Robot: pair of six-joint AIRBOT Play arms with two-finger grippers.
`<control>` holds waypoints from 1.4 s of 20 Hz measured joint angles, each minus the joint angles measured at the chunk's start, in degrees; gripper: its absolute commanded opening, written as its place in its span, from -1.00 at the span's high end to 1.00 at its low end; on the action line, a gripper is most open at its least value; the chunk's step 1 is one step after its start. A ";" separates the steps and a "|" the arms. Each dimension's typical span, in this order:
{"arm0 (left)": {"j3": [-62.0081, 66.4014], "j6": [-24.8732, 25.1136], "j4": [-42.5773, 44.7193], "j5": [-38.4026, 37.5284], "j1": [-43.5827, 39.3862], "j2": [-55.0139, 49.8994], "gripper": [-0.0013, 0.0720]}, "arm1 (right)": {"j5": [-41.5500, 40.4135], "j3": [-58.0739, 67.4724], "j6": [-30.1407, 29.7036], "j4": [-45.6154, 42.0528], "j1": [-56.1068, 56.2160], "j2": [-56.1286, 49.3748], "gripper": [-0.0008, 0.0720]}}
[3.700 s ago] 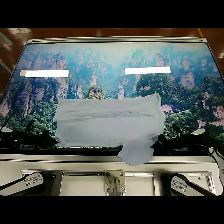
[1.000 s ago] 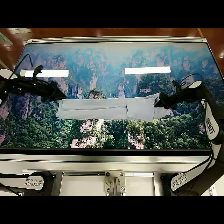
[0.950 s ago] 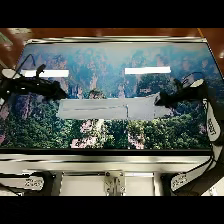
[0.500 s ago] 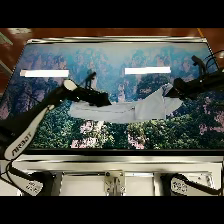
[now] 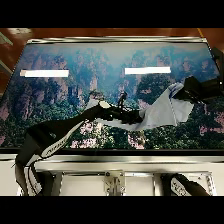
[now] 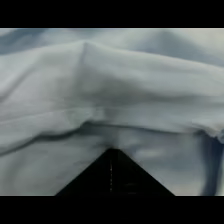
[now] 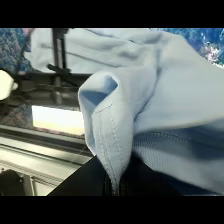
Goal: Fold the shirts.
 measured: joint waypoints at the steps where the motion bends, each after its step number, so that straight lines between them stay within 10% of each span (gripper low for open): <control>1: 0.92 0.26 -1.31 0.02 -0.17 -0.72 0.87 | 0.15 0.00 0.46 0.00 0.00 0.22 0.82; 14: 3.17 0.85 8.41 -6.95 36.61 24.55 0.87 | -25.42 0.00 1.51 1.97 28.02 -18.18 0.82; 15: 3.17 0.85 9.18 -8.39 39.78 27.28 0.87 | -29.49 0.00 1.46 3.69 31.45 -21.86 0.75; 17: 3.21 0.83 11.08 -12.31 45.00 32.20 0.87 | -36.59 0.00 0.81 9.51 36.83 -29.14 -0.92; 23: 3.19 -0.22 17.51 -23.58 49.40 39.56 0.87 | -45.38 0.00 -10.64 36.26 39.85 -40.76 -0.91; 28: 3.19 -0.59 22.01 -24.65 47.52 40.37 0.87 | -28.92 0.04 -10.45 23.10 29.94 -35.04 -0.91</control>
